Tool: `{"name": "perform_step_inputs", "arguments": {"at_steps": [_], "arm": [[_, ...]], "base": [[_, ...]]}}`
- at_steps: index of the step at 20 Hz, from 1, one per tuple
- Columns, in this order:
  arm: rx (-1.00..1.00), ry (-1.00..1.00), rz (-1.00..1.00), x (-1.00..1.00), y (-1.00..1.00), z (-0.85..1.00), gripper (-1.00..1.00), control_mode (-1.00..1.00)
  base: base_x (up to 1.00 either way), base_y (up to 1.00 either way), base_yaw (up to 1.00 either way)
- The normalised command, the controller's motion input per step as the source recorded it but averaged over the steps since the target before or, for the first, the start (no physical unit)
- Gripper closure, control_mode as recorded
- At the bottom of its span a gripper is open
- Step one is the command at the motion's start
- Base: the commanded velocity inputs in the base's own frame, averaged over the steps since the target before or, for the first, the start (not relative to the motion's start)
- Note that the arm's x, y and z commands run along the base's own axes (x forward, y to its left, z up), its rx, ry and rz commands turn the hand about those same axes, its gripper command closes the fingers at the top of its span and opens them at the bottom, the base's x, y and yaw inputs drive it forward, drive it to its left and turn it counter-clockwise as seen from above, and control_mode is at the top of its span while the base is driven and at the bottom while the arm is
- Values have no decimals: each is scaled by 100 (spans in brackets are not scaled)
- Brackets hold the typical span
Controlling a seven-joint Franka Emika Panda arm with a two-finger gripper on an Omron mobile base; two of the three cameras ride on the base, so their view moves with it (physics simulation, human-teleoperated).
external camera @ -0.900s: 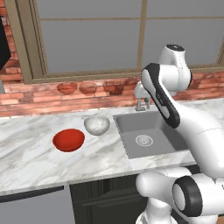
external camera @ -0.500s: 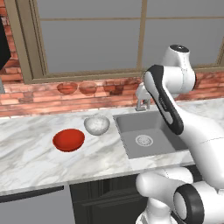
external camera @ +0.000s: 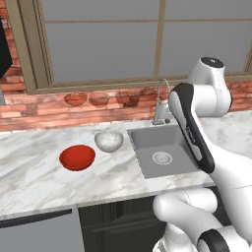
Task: Rinse each bowl for a few seconds and place them down in the sink or on the counter.
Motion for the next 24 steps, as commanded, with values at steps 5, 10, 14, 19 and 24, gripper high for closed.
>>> {"name": "perform_step_inputs", "arguments": {"at_steps": [5, 10, 14, 19, 24], "arm": [[0, -2, 0, -30, -16, 2, -100, -100], [4, -1, 0, -24, -34, 10, -100, -100], [3, -1, 0, -17, -38, 6, -100, -100], [3, -1, 0, -10, -41, 3, -100, -100], [1, -1, 3, 0, -40, 0, -100, -100]], "base": [[0, 0, 0], [0, 0, 0], [0, 0, 0], [0, 0, 0], [0, 0, 0]]}}
